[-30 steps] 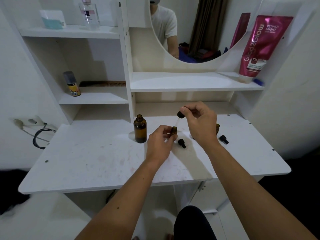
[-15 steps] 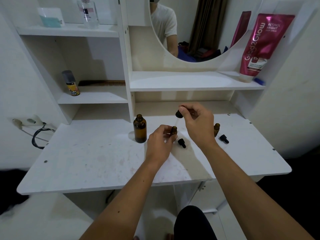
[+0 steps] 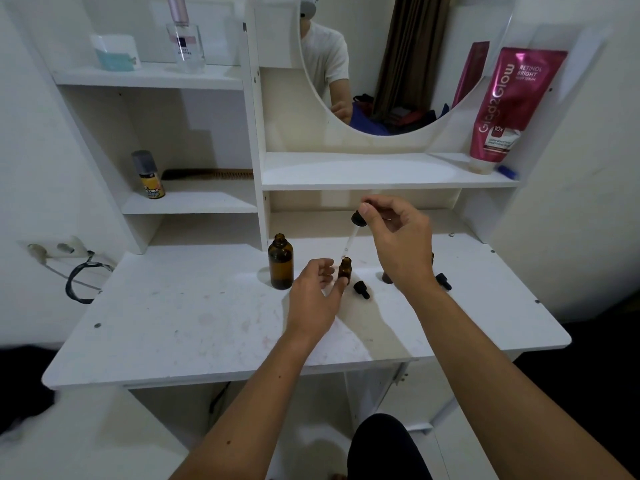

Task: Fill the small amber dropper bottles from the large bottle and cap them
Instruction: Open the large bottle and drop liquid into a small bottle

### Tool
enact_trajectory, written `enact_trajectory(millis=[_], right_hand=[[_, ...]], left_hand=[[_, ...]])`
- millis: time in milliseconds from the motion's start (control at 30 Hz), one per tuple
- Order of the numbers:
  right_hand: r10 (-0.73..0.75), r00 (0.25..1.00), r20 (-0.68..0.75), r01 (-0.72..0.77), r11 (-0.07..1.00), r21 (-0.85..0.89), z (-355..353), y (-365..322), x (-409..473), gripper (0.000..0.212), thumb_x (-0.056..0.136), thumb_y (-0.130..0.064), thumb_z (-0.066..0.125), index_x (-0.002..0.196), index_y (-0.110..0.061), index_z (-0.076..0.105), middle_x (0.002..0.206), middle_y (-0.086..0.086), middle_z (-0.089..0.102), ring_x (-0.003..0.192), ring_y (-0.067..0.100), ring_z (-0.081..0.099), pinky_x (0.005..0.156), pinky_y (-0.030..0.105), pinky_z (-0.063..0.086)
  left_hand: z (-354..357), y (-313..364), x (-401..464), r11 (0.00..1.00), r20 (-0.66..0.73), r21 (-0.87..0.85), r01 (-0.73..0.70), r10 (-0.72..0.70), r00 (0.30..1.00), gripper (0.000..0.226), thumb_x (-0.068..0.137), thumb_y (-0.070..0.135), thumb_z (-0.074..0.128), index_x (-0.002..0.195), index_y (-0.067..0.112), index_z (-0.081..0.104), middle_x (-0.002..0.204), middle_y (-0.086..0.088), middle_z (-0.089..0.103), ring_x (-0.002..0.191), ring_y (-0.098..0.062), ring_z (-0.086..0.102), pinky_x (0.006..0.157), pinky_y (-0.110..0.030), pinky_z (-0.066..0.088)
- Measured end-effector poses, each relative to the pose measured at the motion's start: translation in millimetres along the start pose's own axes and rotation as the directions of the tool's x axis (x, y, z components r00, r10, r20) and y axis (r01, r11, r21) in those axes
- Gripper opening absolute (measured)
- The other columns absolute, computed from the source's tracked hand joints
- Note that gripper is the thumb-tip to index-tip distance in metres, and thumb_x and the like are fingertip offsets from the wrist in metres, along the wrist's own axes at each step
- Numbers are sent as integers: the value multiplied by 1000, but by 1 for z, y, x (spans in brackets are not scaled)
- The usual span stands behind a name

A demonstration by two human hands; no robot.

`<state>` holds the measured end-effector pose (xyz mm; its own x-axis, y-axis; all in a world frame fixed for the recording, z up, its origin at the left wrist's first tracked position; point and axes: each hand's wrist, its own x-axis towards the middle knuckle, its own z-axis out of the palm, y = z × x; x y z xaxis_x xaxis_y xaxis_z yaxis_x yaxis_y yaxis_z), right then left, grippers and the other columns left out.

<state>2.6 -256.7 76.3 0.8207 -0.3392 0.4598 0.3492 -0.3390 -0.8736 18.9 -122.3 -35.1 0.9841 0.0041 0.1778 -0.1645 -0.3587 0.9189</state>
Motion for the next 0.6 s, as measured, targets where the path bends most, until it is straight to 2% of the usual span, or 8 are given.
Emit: enact_trajectory(millis=[167,300,400,500,600], right_hand=[[-51,999,19,50,997,61,15,-15,0,14,98,-18,75,112,-15,78,104,-3,79,97,5,75,89,16,56],[-38,999,22,34,991,131,35,-25,1,14,99,-19,74,112,-15,78,104,-4,79,97,4,75,89,17,57],[-30,999,35,24,986,166,50,-29,3,14,99,-20,74,112,-18,78,104,-7,79,99,6,75,91,19,58],[-26,999,32,19,982,187,62,-32,5,12,100,-20,73,111,-19,77,103,-8,79,99,5,75,91,19,58],[-28,999,34,21,982,190,70,-33,8,12,100,-19,73,111,-20,77,104,-7,78,100,6,75,93,21,59]], left_hand=[[-28,-6,-20,993,-6,-117,19,-20,1000,29,97,25,71,125,25,64,111,16,69,98,0,66,77,-4,51],[-63,-18,-30,982,-21,-188,33,-38,999,17,97,31,70,115,31,69,107,18,71,97,-1,68,81,-15,55],[-81,-24,-27,976,-119,-211,49,-76,990,14,95,32,72,107,31,66,104,14,71,96,-9,70,83,-24,59],[-89,-23,-19,979,-217,-195,52,-95,972,26,90,30,78,110,28,61,103,12,68,97,-12,67,79,-20,56],[-90,-26,-8,982,-204,-181,59,-96,974,49,83,34,85,122,30,56,118,10,64,104,-15,66,87,-25,58]])
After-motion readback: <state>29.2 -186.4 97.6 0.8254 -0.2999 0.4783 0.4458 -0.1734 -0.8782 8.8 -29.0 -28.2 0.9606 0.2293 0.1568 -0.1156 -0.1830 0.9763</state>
